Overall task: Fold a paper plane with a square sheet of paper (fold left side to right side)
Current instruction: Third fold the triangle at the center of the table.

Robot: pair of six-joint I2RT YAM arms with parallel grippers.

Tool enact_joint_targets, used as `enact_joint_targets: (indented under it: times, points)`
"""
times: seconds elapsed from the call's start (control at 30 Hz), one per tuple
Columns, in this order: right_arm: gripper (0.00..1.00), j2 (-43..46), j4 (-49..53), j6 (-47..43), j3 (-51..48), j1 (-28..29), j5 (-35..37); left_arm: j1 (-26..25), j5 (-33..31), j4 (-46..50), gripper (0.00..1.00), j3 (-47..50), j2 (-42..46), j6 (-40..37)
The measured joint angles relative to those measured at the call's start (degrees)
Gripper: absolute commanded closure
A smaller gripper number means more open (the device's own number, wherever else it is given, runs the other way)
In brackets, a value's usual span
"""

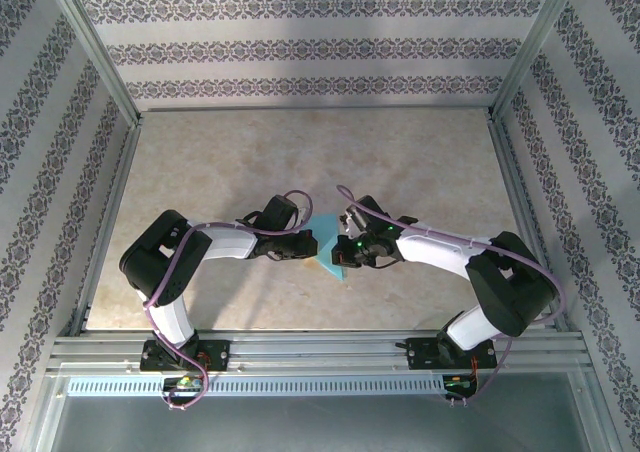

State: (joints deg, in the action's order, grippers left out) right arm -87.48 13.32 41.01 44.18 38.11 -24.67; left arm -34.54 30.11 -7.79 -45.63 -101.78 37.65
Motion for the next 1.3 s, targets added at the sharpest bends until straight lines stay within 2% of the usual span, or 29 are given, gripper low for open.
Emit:
enact_joint_targets:
  times: [0.37, 0.63, 0.9, 1.3]
  points:
    - [1.00, -6.84, -7.56, 4.13, 0.13, 1.53, -1.66, -0.02, -0.15, 0.96, 1.00, -0.76, -0.31, -0.09]
    - [1.00, -8.68, -10.16, 5.18, 0.44, 1.53, -1.73, -0.02, -0.15, 1.16, 1.00, -0.92, -0.39, -0.22]
    - [1.00, -10.60, -10.58, 5.16, 0.83, 1.53, -1.70, -0.11, -0.17, 1.44, 1.00, -1.18, -0.50, -1.01]
    - [1.00, -8.90, -9.11, 4.79, -0.74, 1.53, -1.68, -0.28, -0.35, 2.97, 1.00, -2.25, -0.87, -3.23]
